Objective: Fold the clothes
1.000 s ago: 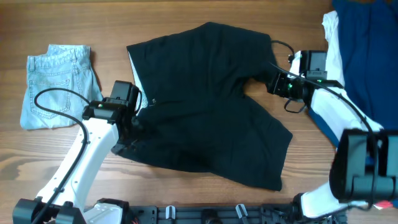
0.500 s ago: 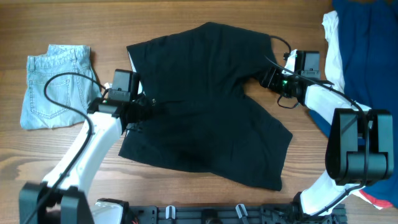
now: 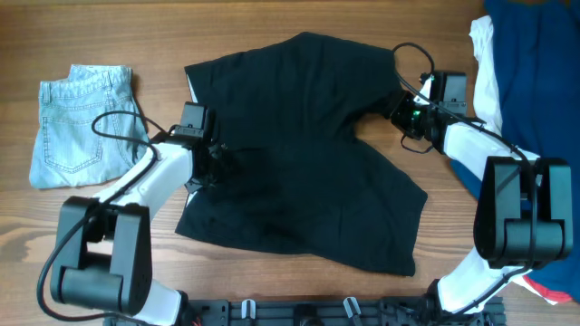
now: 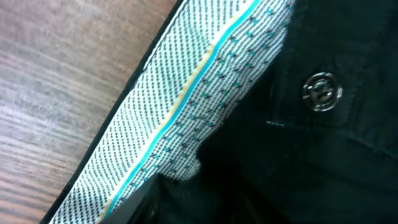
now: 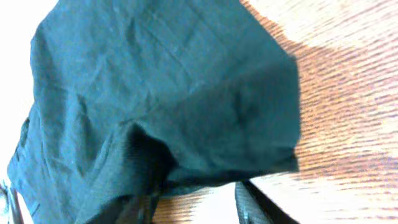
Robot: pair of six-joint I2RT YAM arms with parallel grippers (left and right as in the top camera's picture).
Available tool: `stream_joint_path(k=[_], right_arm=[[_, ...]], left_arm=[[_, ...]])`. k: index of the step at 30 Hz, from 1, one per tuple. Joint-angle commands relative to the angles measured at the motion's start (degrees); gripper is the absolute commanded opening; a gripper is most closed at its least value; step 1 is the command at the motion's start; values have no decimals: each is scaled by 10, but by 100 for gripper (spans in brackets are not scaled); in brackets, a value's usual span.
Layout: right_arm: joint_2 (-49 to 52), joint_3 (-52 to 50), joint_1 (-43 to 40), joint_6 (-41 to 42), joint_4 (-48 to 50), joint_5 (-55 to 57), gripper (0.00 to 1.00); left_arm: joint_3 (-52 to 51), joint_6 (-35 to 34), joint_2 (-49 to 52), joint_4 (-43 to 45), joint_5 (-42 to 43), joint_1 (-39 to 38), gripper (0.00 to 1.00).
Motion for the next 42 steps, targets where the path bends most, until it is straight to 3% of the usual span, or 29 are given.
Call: stream_joint_path(k=[1, 3, 4, 10, 14, 15, 16, 17, 21, 27, 34, 42], right_arm=[[10, 2, -1, 15, -3, 23, 30], [10, 2, -1, 15, -8, 39, 7], [10, 2, -1, 15, -8, 44, 4], [1, 3, -16, -64, -8, 72, 4], [-24, 8, -45, -63, -12, 54, 4], [-28, 9, -50, -64, -12, 39, 9], [-35, 9, -56, -63, -19, 13, 33], [-37, 9, -59, -63, -29, -16, 46], [-37, 6, -59, -27, -55, -8, 50], [-35, 5, -57, -11, -43, -8, 58], [-15, 5, -41, 62, -9, -8, 67], [8, 5, -30, 119, 12, -1, 62]], left_arm=[[-2, 9, 23, -2, 4, 3, 37], [-2, 9, 23, -2, 4, 3, 37], [-2, 9, 23, -4, 4, 3, 37], [-2, 11, 23, -15, -11, 3, 36], [-2, 12, 23, -24, -14, 3, 35], [-2, 11, 23, -25, -14, 3, 35], [-2, 11, 23, -25, -15, 3, 35], [-2, 11, 23, -24, -15, 3, 35], [-2, 11, 23, -23, -15, 3, 35], [-2, 11, 23, -23, -15, 3, 35], [-2, 11, 23, -24, -15, 3, 35], [-2, 11, 23, -24, -15, 3, 36]])
